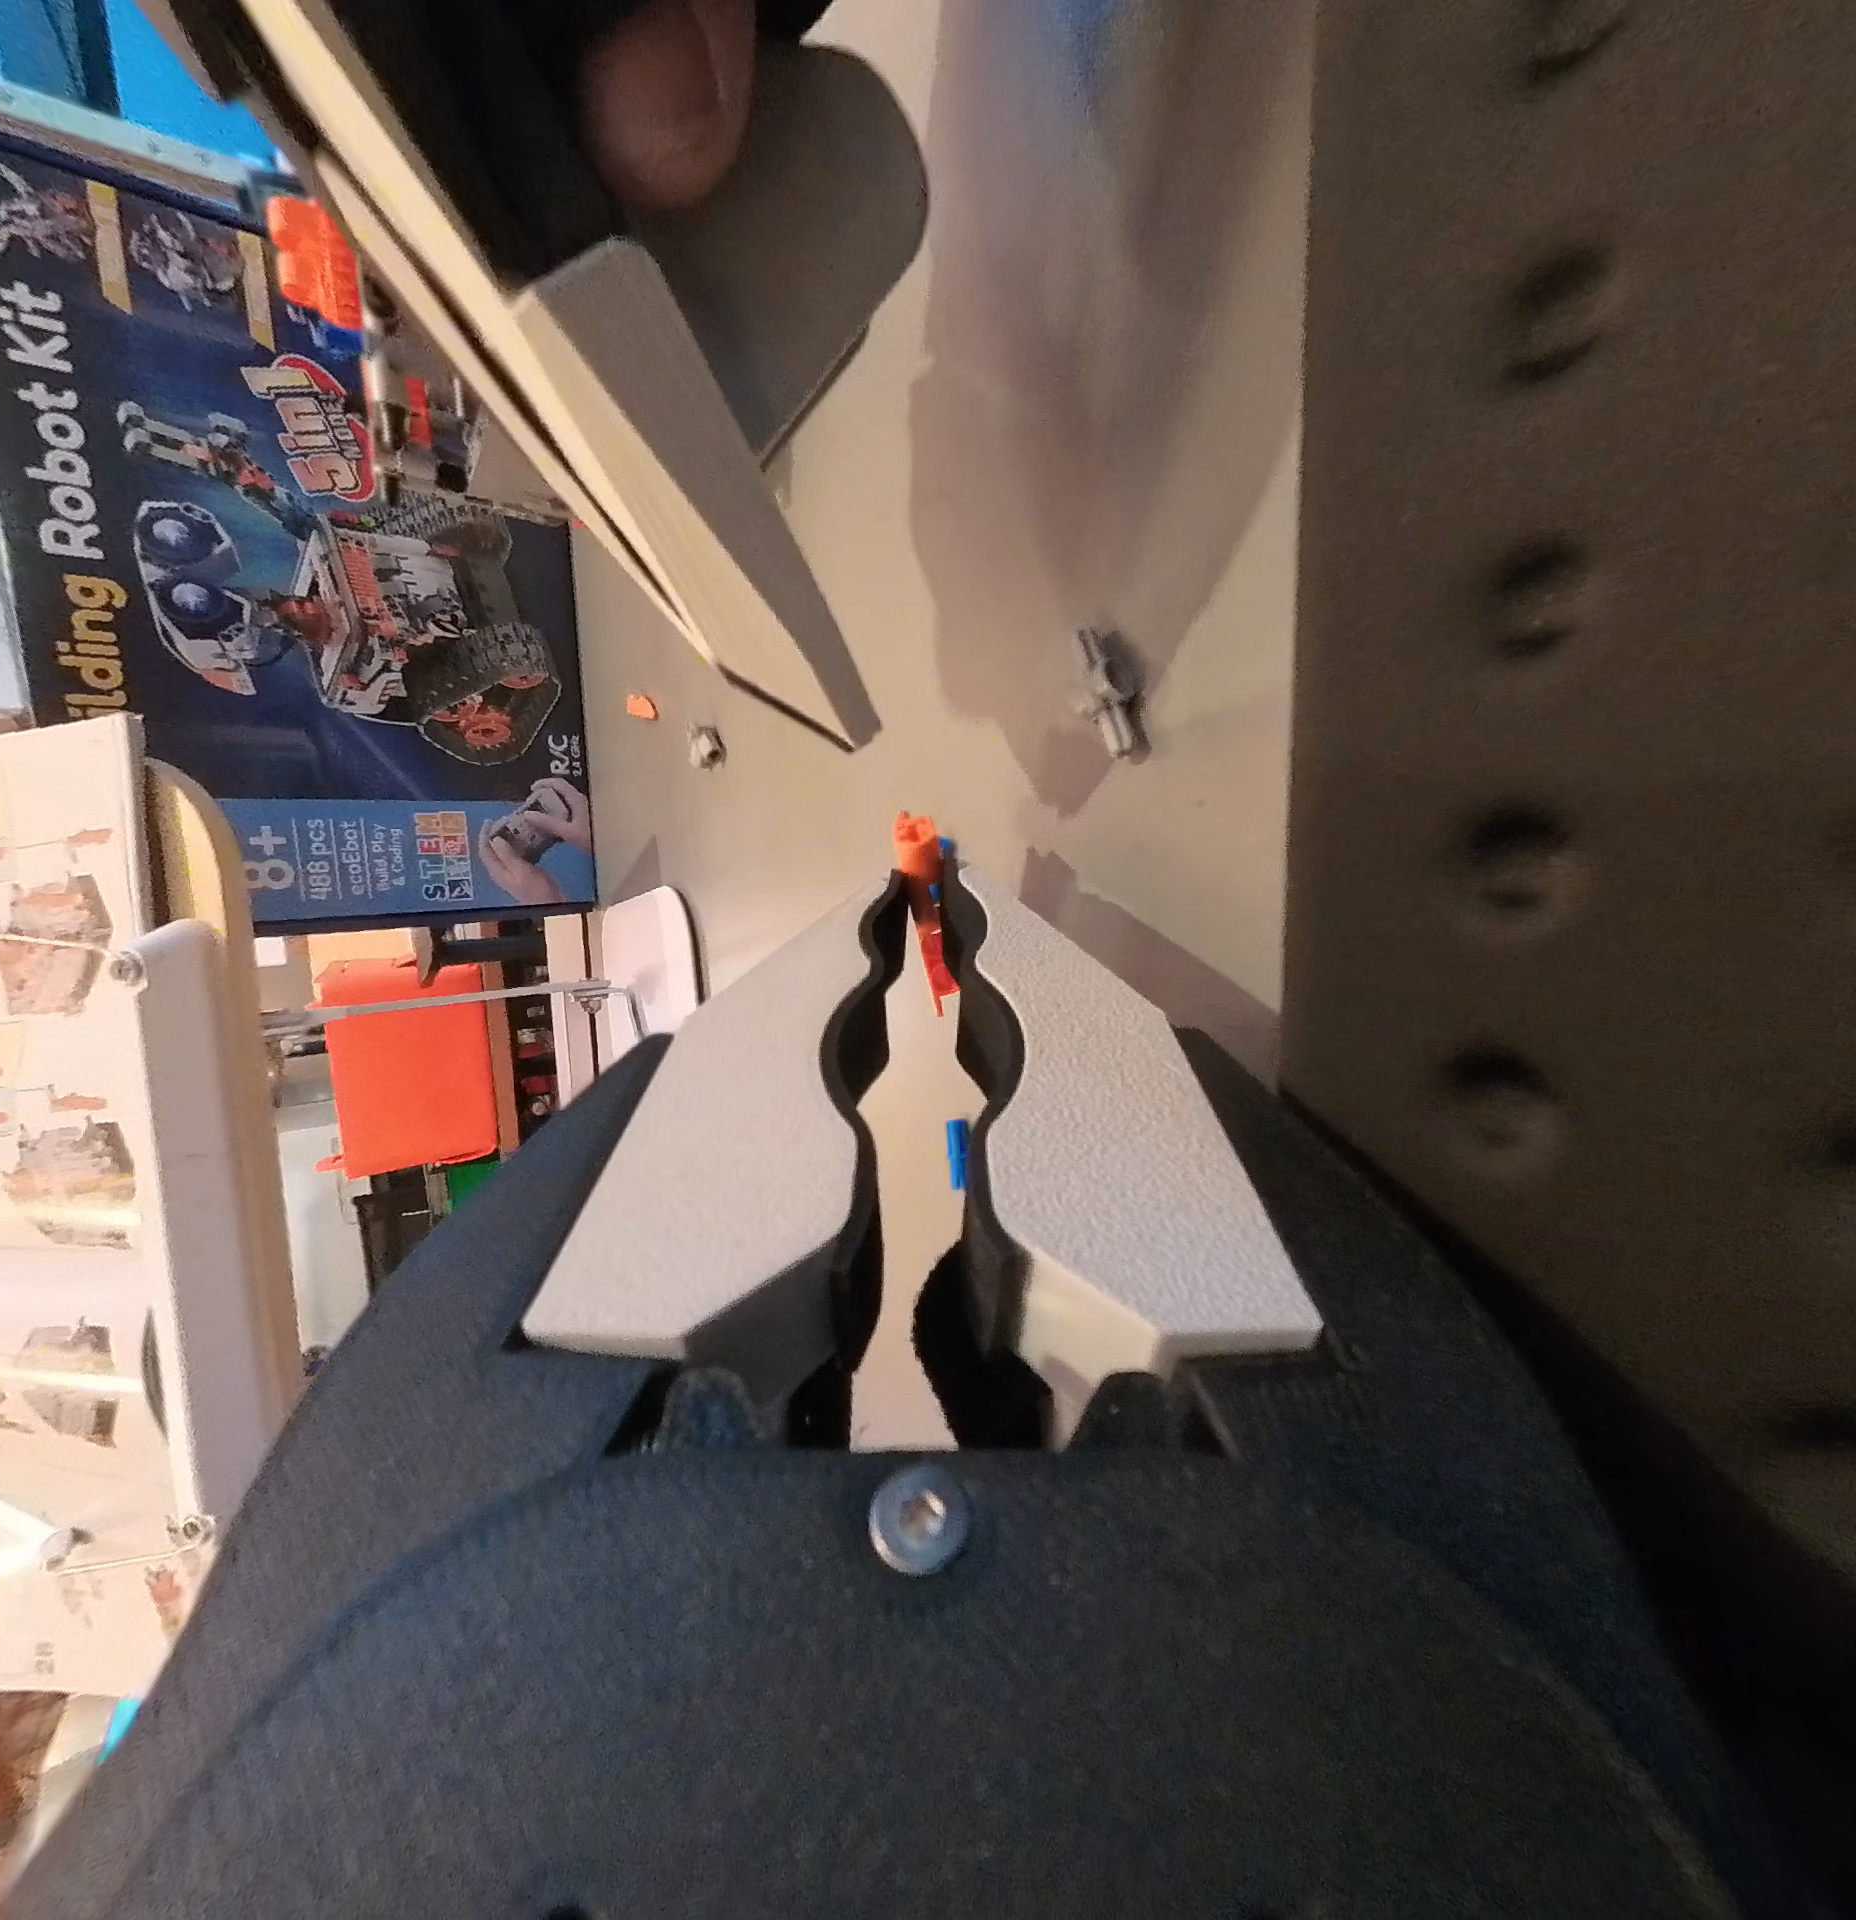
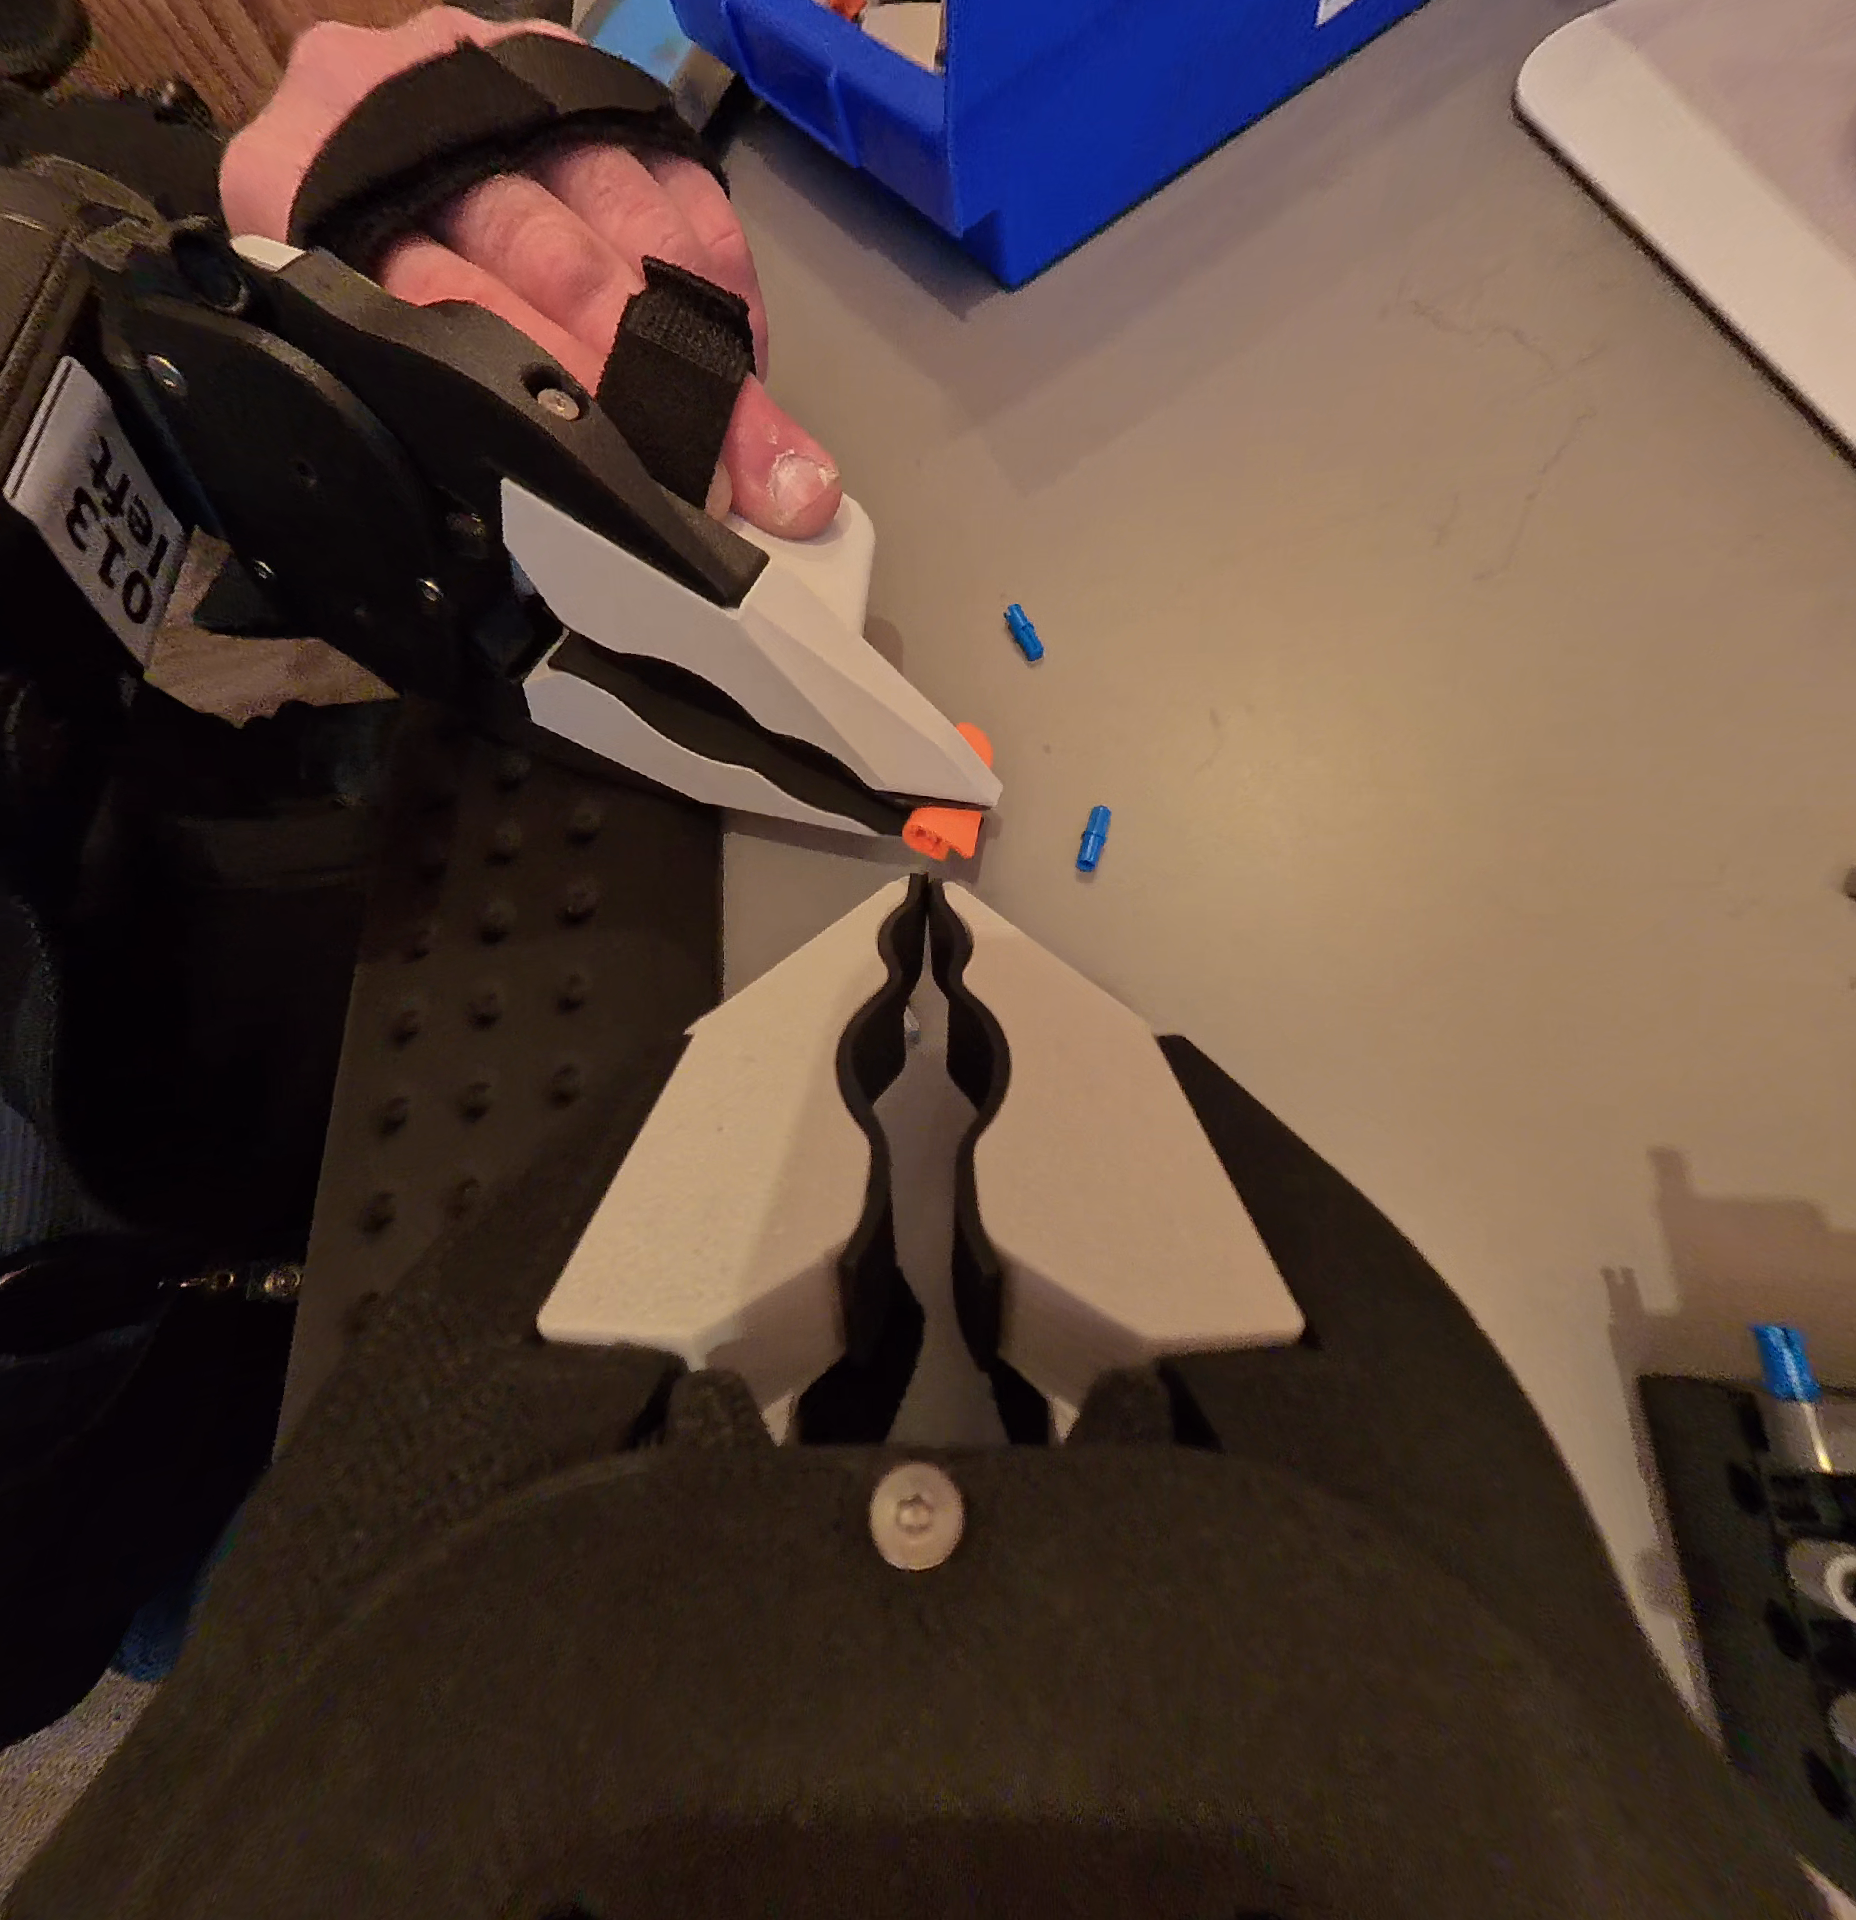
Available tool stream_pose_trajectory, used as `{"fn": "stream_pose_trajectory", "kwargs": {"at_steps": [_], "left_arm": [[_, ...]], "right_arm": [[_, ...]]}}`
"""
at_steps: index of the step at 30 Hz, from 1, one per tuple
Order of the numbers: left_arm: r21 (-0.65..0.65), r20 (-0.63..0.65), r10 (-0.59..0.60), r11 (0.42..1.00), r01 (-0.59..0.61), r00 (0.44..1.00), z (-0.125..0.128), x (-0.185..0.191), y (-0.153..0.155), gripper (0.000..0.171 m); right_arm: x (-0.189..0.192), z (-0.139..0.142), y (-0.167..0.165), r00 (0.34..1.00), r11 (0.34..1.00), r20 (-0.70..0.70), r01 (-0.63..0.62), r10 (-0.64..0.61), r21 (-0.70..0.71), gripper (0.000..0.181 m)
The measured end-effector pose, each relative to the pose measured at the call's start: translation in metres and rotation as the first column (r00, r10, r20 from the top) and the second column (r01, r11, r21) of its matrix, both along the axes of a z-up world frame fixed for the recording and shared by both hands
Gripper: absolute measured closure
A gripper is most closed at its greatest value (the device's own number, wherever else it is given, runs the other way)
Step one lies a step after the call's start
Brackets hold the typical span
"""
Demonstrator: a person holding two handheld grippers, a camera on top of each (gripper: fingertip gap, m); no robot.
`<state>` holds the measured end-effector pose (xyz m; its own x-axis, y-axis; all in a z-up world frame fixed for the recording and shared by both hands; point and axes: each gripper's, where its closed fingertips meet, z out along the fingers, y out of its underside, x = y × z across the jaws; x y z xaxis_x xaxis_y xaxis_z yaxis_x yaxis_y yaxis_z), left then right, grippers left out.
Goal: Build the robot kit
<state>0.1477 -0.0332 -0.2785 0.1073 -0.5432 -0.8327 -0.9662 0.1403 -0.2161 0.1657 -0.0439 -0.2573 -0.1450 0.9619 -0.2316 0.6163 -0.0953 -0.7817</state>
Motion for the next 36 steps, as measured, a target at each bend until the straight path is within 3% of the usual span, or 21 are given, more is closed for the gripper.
{"fn": "stream_pose_trajectory", "kwargs": {"at_steps": [13, 26, 33, 36], "left_arm": [[-0.028, 0.035, 0.023, 0.999, -0.022, 0.999, 0.003, -0.007, 0.0, 0.168], [-0.082, 0.033, -0.001, 0.997, 0.003, 0.999, -0.004, -0.004, -0.006, 0.167], [-0.078, 0.035, 0.004, 0.997, -0.001, 0.999, -0.004, -0.002, -0.006, 0.167], [-0.053, 0.023, 0.023, 0.998, -0.022, 0.999, -0.002, 0.0, -0.003, 0.167]], "right_arm": [[0.018, -0.004, 0.011, 0.998, 0.998, 0.024, 0.057, -0.058, 0.015, 0.178], [0.013, -0.031, -0.02, 0.984, 0.991, 0.139, -0.124, 0.116, 0.055, 0.164], [0.01, -0.035, -0.014, 0.984, 0.993, 0.154, -0.097, 0.086, 0.065, 0.174], [0.009, -0.023, -0.008, 0.994, 0.999, 0.101, -0.035, 0.036, -0.016, 0.174]]}}
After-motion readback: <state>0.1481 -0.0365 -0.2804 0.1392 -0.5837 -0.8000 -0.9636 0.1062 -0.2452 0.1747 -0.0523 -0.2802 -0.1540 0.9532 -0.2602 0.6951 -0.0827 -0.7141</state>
